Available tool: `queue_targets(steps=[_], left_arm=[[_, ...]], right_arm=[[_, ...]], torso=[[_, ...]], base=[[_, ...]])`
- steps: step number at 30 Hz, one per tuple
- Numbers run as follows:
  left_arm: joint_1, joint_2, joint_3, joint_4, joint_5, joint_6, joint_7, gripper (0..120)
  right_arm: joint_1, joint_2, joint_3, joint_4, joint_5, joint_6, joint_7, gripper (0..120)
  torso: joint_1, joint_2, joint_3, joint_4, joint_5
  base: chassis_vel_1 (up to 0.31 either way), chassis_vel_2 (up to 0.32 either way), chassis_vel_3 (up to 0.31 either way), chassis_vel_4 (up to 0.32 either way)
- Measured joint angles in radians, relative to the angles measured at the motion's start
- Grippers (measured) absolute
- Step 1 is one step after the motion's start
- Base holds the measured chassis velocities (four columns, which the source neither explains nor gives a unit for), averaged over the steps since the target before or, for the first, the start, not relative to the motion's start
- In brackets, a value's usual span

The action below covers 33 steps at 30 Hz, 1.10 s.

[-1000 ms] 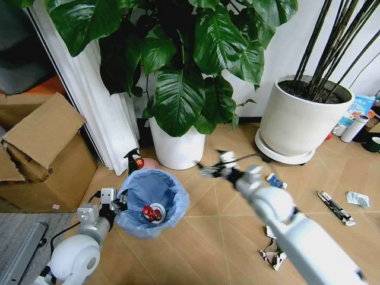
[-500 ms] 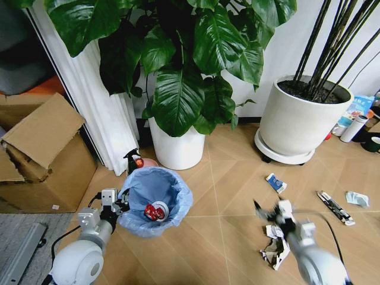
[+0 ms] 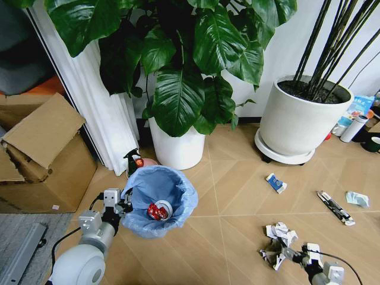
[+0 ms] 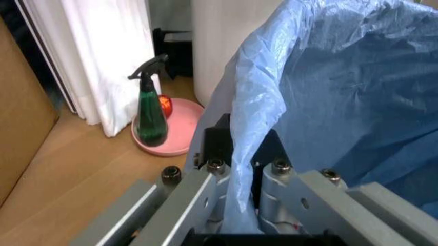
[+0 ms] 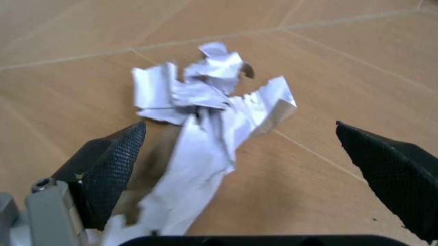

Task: Pick up the trash bin and place the garbage on the floor into it.

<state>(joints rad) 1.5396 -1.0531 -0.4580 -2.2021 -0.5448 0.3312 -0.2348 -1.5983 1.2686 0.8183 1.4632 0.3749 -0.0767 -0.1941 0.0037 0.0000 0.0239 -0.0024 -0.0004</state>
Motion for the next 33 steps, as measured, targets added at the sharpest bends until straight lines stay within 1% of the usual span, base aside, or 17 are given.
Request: queue_targets(steps=[1,7,11,12,14,16,17,18,21,22,23,24,25,26,30,31,33], left_arm=[[0.005,-0.001,0.000,-0.001,0.004,-0.002,0.000,0],[0.012,-0.003,0.000,-0.001,0.010,-0.005,-0.002,0],[0.012,-0.005,0.000,-0.001,0.012,-0.005,-0.003,0],[0.013,-0.007,0.001,0.001,0.013,-0.005,-0.003,0],[0.013,-0.007,0.001,0.003,0.014,-0.005,-0.003,0],[0.012,-0.010,0.002,0.010,0.016,-0.005,-0.005,0],[0.012,-0.011,0.002,0.012,0.016,-0.005,-0.006,0],[0.012,-0.011,0.002,0.012,0.016,-0.005,-0.006,0],[0.012,-0.013,0.003,0.018,0.018,-0.005,-0.006,0],[0.012,-0.013,0.003,0.018,0.018,-0.005,-0.006,0],[0.012,-0.013,0.004,0.020,0.019,-0.005,-0.006,0],[0.012,-0.014,0.005,0.021,0.019,-0.007,-0.005,0],[0.012,-0.014,0.005,0.021,0.019,-0.007,-0.005,0],[0.010,-0.014,0.009,0.021,0.017,-0.010,-0.004,0],[0.004,-0.013,0.013,0.021,0.013,-0.012,-0.004,0],[0.004,-0.013,0.013,0.021,0.013,-0.012,-0.004,0],[0.004,-0.011,0.012,0.022,0.012,-0.012,-0.004,0]], right_arm=[[0.027,-0.002,-0.005,-0.029,0.001,0.003,-0.006,100],[0.124,-0.002,-0.037,-0.131,0.013,-0.005,-0.020,100],[0.147,-0.002,-0.046,-0.171,0.011,-0.005,-0.020,100],[0.169,-0.002,-0.056,-0.214,0.009,-0.005,-0.020,100],[0.179,-0.002,-0.060,-0.234,0.008,-0.005,-0.020,98],[0.206,-0.003,-0.076,-0.285,0.008,0.000,-0.020,88],[0.211,-0.004,-0.080,-0.294,0.008,0.002,-0.020,85],[0.211,-0.004,-0.080,-0.294,0.008,0.002,-0.020,85],[0.228,-0.005,-0.086,-0.320,0.002,0.013,-0.023,71],[0.228,-0.005,-0.086,-0.320,0.002,0.013,-0.023,71],[0.232,-0.005,-0.088,-0.326,0.001,0.015,-0.022,65],[0.233,-0.005,-0.090,-0.327,0.000,0.016,-0.023,62],[0.233,-0.005,-0.090,-0.327,0.000,0.016,-0.023,62],[0.232,-0.005,-0.092,-0.327,-0.001,0.016,-0.024,55],[0.235,0.001,-0.100,-0.327,-0.002,0.020,-0.025,36],[0.235,0.001,-0.100,-0.327,-0.002,0.020,-0.025,36],[0.238,0.002,-0.104,-0.329,-0.002,0.022,-0.023,29]], torso=[[0.000,0.000,0.000,0.0002,-0.0005],[0.000,0.000,0.000,0.0004,-0.0006],[0.000,0.000,0.000,0.0004,-0.0001],[0.000,0.000,0.000,0.0002,-0.0001],[0.000,0.000,0.000,0.0002,-0.0003],[0.000,0.000,0.000,0.0001,-0.0001],[0.000,0.000,0.000,0.0002,-0.0004],[0.000,0.000,0.000,0.0002,-0.0004],[0.000,0.000,0.000,0.0000,-0.0019],[0.000,0.000,0.000,0.0000,-0.0019],[0.000,0.000,0.000,-0.0001,-0.0018],[0.000,0.000,0.000,0.0000,-0.0015],[0.000,0.000,0.000,0.0000,-0.0015],[0.000,0.000,0.000,-0.0001,-0.0014],[0.000,0.000,0.000,-0.0002,-0.0009],[0.000,0.000,0.000,-0.0002,-0.0009],[0.000,0.000,0.000,0.0000,-0.0008]], base=[[0.000,0.000,0.000,0.000],[0.000,0.000,0.000,0.000],[0.000,0.000,0.000,0.000],[0.000,0.000,0.000,0.000],[0.000,0.000,0.000,0.000],[0.000,0.000,0.000,0.000],[0.000,0.000,0.000,0.000],[0.000,0.000,0.000,0.000],[0.000,0.000,0.000,0.000],[0.000,0.000,0.000,0.000],[0.000,0.000,0.000,0.000],[0.000,0.000,0.000,0.000],[0.000,0.000,0.000,0.000],[0.000,0.000,0.000,0.000],[0.000,0.000,0.000,0.000],[0.000,0.000,0.000,0.000],[0.000,0.000,0.000,0.000]])
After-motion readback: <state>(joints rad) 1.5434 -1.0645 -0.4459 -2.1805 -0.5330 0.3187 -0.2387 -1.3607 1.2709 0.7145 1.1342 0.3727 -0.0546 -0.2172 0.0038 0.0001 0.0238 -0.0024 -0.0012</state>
